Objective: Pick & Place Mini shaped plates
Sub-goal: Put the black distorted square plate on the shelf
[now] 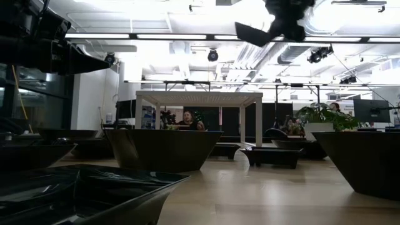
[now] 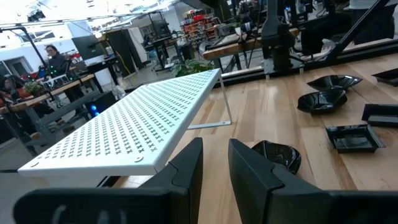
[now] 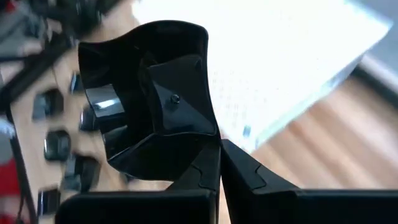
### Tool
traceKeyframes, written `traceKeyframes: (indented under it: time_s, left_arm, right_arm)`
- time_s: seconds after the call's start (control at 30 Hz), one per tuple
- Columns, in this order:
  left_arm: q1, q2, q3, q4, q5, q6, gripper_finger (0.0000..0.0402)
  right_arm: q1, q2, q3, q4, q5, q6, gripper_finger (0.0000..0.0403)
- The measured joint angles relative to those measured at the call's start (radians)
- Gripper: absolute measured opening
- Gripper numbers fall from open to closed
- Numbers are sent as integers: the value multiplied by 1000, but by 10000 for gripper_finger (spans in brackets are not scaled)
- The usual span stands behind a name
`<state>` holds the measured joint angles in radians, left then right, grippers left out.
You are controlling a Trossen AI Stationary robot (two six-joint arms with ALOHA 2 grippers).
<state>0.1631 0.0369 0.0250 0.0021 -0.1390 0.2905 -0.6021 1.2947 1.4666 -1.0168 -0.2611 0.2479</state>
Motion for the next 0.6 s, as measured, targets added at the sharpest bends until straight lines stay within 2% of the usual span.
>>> traceKeyframes:
  time_s: [0.27,0.6]
  left_arm:
    - [0,0,0,0,0,0,74]
    - [0,0,0,0,0,0,74]
  right_arm:
    - [-65,177,232,-50,8,48,0]
    - [-99,358,270,-137,-41,307,0]
